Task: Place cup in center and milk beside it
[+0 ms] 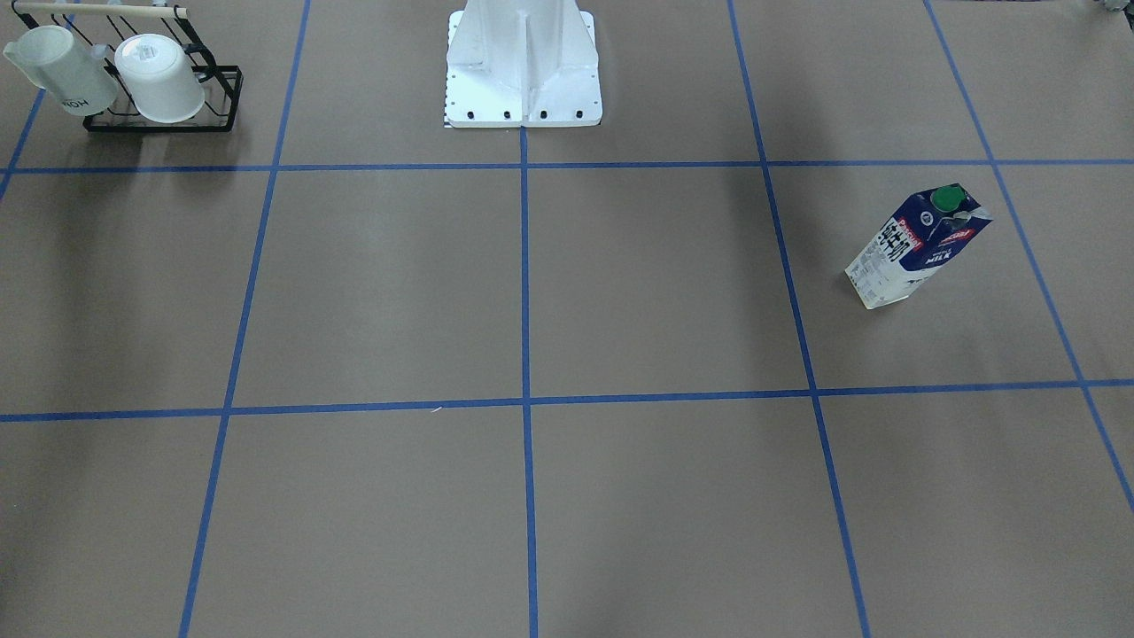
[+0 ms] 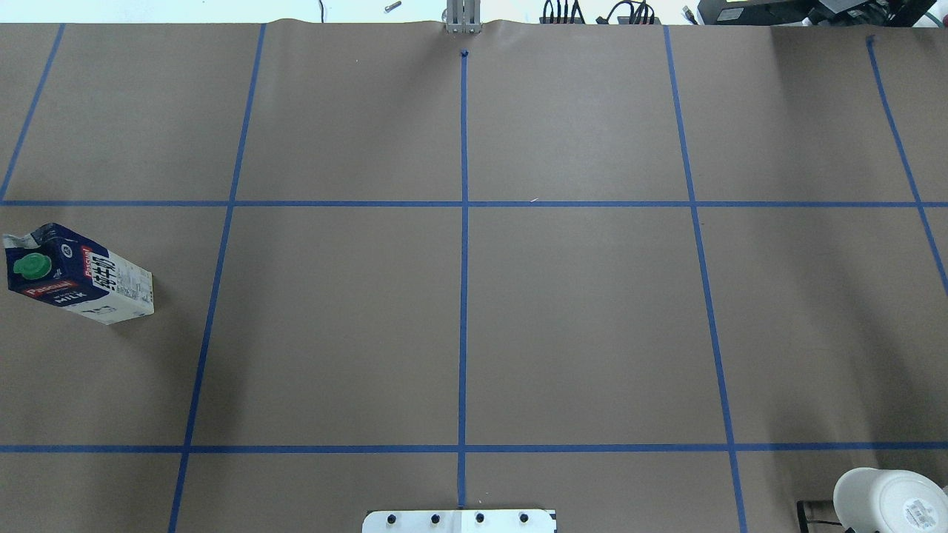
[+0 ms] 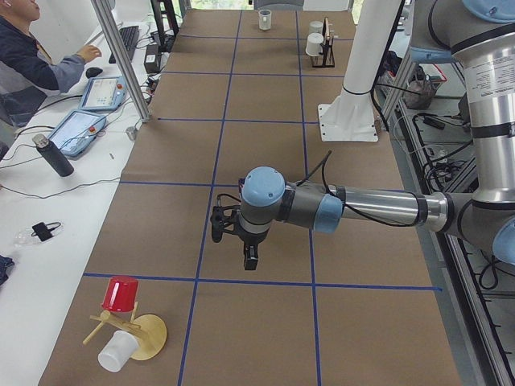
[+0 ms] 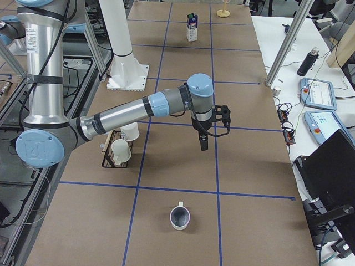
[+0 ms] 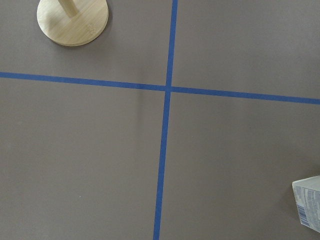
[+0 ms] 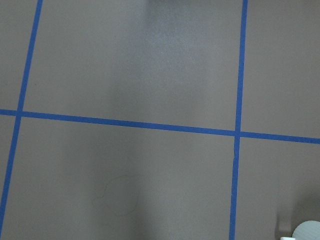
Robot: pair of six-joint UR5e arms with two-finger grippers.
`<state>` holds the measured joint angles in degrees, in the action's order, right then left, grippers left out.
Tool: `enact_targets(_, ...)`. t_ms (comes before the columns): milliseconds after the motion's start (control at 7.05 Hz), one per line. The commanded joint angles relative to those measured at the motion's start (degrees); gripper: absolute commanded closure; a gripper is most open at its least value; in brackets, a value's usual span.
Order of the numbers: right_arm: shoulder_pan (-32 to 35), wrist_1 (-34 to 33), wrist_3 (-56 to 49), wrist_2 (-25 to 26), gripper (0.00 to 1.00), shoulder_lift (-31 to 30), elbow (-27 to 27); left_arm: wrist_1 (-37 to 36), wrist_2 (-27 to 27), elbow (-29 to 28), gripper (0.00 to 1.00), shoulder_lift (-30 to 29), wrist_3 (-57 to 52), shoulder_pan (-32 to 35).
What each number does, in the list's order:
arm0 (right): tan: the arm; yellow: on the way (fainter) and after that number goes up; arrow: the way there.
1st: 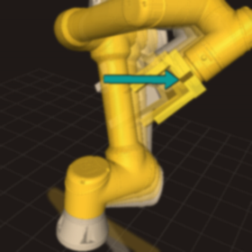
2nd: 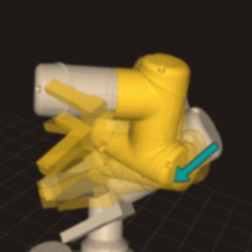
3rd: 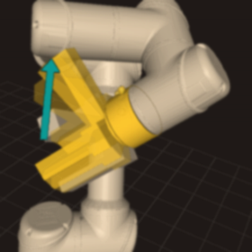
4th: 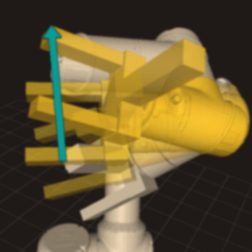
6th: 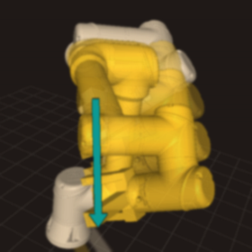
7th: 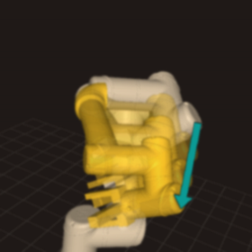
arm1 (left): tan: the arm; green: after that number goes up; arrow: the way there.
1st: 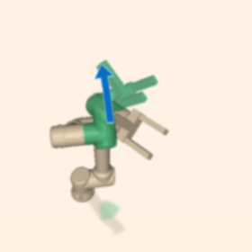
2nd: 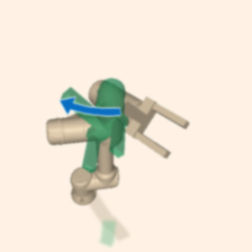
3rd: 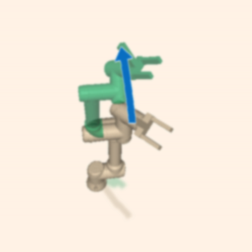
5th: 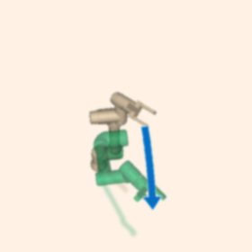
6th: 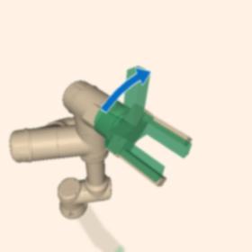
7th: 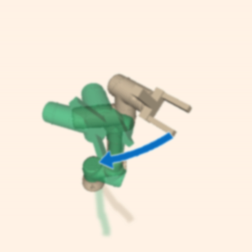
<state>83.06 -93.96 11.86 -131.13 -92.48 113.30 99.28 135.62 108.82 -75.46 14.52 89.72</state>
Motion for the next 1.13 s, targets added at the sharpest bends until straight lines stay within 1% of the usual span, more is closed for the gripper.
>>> enact_targets(0,-0.1,0.3,0.0,0.1,0.00,-1.1,-0.2,2.9,0.1,0.9,0.01,1.3,-0.4,-0.1)
enact_targets(142,-0.1,0.4,-0.3,0.3,0.00,-1.0,-2.4,3.9,0.1,0.8,0.01,1.5,-0.4,-0.2)
enact_targets(284,-0.1,0.4,-0.3,0.1,0.00,-1.0,-3.1,4.2,0.1,0.8,0.01,1.7,-0.4,-0.3)
enact_targets(426,-0.6,0.4,-0.4,-0.2,0.00,-0.5,-2.9,4.3,0.1,0.9,0.01,1.8,-0.4,-0.3)
enact_targets(567,-0.6,0.4,-0.3,-2.2,0.00,-0.9,-2.7,4.3,0.1,0.8,0.01,1.7,0.5,-0.3)
enact_targets(709,-0.6,0.5,-0.1,-3.1,0.00,-0.6,-2.2,4.3,0.0,0.5,0.01,1.4,0.5,-0.5)
enact_targets(851,-0.5,0.4,0.0,-3.8,0.00,-1.4,-0.9,4.3,-0.1,0.4,0.02,1.2,0.2,-0.6)
enact_targets(993,-0.5,0.4,-0.6,-3.2,0.00,-2.0,-0.3,4.2,-0.1,0.4,0.02,0.8,0.7,-1.0)
